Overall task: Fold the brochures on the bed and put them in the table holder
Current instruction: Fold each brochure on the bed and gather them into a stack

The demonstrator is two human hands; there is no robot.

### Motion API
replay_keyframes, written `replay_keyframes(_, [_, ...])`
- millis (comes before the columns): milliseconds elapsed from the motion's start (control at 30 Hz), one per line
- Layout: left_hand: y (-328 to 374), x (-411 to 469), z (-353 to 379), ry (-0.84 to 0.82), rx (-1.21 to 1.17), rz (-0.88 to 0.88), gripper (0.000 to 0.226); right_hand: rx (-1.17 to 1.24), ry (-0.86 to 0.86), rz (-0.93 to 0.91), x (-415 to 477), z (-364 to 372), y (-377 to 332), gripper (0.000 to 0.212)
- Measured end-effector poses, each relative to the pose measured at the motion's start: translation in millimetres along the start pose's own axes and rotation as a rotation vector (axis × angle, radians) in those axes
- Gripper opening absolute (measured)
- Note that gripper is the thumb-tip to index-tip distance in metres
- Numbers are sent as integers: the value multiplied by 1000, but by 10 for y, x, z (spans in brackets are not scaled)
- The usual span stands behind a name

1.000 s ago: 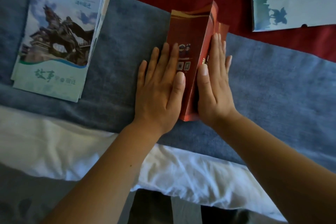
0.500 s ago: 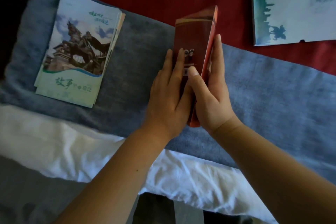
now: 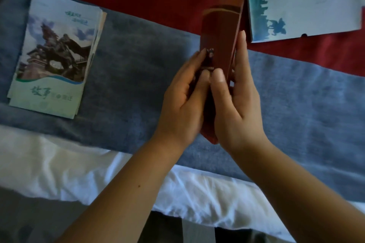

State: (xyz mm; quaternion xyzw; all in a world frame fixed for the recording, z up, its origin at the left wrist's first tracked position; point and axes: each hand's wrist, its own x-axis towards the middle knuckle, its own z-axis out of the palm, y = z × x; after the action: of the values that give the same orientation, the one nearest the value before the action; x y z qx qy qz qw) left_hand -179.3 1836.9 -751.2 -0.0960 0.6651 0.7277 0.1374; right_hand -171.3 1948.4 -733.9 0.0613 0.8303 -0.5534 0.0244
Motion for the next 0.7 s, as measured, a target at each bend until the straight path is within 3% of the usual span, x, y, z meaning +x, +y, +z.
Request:
replay_keyframes(100, [72, 5, 161, -91, -230, -76, 50, -177, 24, -200, -36, -141, 69, 55])
replay_keyframes(167, [67, 9, 197, -56, -111, -16, 42, -344, -9, -221, -40, -184, 183, 52])
replay_keyframes(200, [26, 20, 187, 2, 68, 49, 40, -462, -65, -182, -38, -185, 248, 52])
replay_keyframes(300, [-144, 96, 91, 219, 844, 309, 64, -797, -255, -69, -73, -152, 483, 57])
replay_keyframes(400, [-364, 93, 56, 21, 1382, 319, 56, -842, -270, -115, -116, -107, 645, 57])
replay_keyframes(467, [-510, 86, 17, -56, 1469, 234, 56, -798, -263, -114, -118, -85, 699, 57])
replay_keyframes(600, [-558, 93, -17, -26, 1471, 261, 56, -812, -297, -57, -129, -52, 696, 62])
replay_keyframes(700, [-460, 50, -60, 15, 1391, 188, 54, -828, -349, -34, -162, 29, 623, 63])
